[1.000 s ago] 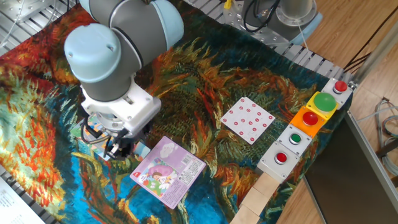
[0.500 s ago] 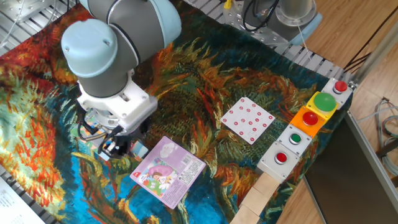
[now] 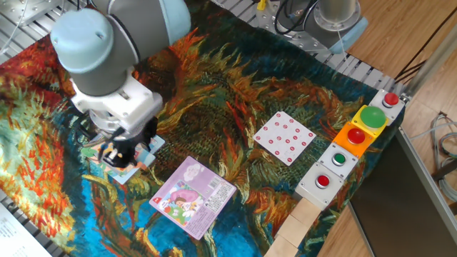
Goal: Assemble one piece of a puzzle
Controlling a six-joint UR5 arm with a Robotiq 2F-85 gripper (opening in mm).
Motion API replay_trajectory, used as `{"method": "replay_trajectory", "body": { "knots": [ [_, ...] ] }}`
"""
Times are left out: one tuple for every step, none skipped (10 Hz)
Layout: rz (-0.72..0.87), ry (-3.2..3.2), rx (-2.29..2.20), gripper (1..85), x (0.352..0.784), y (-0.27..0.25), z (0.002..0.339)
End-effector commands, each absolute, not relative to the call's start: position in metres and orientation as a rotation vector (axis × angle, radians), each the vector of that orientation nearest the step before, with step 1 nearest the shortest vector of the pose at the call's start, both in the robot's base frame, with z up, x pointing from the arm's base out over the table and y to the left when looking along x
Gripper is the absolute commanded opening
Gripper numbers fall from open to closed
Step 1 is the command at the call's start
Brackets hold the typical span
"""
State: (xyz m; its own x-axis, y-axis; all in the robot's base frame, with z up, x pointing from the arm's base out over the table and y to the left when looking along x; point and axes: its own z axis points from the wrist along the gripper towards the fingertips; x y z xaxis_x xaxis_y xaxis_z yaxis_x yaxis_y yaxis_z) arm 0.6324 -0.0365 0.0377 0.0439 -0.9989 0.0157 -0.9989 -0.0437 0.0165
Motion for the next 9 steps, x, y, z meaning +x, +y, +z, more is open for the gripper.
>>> {"method": "replay_trajectory", "body": {
  "knots": [
    [-0.016,-2.25,2.208,1.3,0.635,-0.033,0.037],
    [-0.009,-2.224,2.219,1.3,0.632,-0.042,0.035],
    [0.006,-2.169,2.259,1.3,0.629,-0.068,0.031],
    [-0.006,-2.118,2.296,1.3,0.622,-0.093,0.028],
    [0.004,-2.077,2.311,1.3,0.621,-0.098,0.028],
    [-0.005,-2.096,2.303,1.3,0.621,-0.095,0.028],
    [-0.019,-2.144,2.278,1.3,0.621,-0.091,0.028],
    [-0.024,-2.184,2.254,1.3,0.623,-0.088,0.028],
    [-0.033,-2.209,2.225,1.3,0.624,-0.075,0.031]
  ]
}}
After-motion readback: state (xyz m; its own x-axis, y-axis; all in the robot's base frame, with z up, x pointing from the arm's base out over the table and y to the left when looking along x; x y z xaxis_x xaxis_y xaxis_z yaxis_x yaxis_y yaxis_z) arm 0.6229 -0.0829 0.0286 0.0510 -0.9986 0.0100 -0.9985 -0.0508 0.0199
